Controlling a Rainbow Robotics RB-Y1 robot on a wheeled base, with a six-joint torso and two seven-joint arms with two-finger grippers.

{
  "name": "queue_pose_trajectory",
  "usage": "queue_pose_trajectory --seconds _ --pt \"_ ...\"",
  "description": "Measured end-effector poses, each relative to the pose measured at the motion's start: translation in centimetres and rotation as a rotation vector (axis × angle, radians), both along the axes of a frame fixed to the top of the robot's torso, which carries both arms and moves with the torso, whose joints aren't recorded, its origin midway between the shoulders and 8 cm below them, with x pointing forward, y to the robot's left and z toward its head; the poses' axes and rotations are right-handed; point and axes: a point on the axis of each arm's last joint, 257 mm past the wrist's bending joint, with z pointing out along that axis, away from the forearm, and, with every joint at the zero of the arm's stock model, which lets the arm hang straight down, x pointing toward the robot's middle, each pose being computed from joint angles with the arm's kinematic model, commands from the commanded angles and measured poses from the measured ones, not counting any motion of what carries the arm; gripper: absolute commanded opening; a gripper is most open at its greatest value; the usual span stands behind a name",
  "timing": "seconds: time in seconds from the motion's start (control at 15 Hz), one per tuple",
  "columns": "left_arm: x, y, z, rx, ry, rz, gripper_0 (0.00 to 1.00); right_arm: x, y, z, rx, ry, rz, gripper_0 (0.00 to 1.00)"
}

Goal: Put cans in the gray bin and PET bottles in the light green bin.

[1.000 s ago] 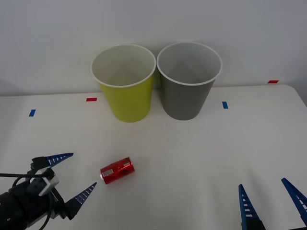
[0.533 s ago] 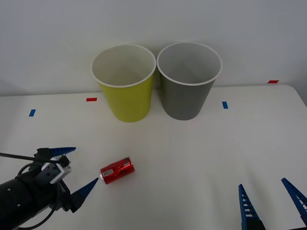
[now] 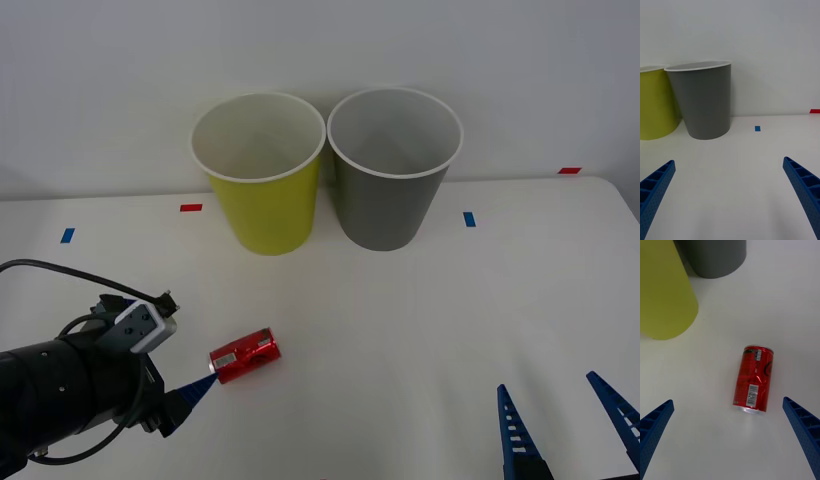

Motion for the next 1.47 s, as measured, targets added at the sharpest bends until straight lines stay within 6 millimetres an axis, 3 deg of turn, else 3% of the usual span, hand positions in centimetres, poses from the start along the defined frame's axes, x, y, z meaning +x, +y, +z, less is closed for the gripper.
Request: queue_pose_trajectory --seconds 0.33,0.73,0.87,0.93,1.0,1.07,1.47 --pt "-0.9 -0.6 -0.1 0.072 0.144 -0.054 1.00 0.0 0.0 0.0 0.000 0.000 0.000 1.00" --pt "-1.3 -0.1 -1.0 0.116 0.180 -0.045 1.00 0.0 0.0 0.0 0.000 0.000 0.000 1.00" --pt "-1.0 -0.3 -1.0 0.121 0.175 -0.040 0.85 0.0 0.0 0.0 0.000 0.000 0.000 1.00" --pt "-0.8 -0.4 -1.0 0.117 0.174 -0.039 0.85 0.0 0.0 0.0 0.000 0.000 0.000 1.00" --pt "-0.7 -0.4 -1.1 0.116 0.174 -0.036 0.96 0.0 0.0 0.0 0.000 0.000 0.000 1.00" --pt "-0.5 -0.4 -1.0 0.117 0.169 -0.035 1.00 0.0 0.0 0.0 0.000 0.000 0.000 1.00" --pt "1.0 -1.5 -2.4 0.179 0.140 -0.071 1.00 0.0 0.0 0.0 0.000 0.000 0.000 1.00"
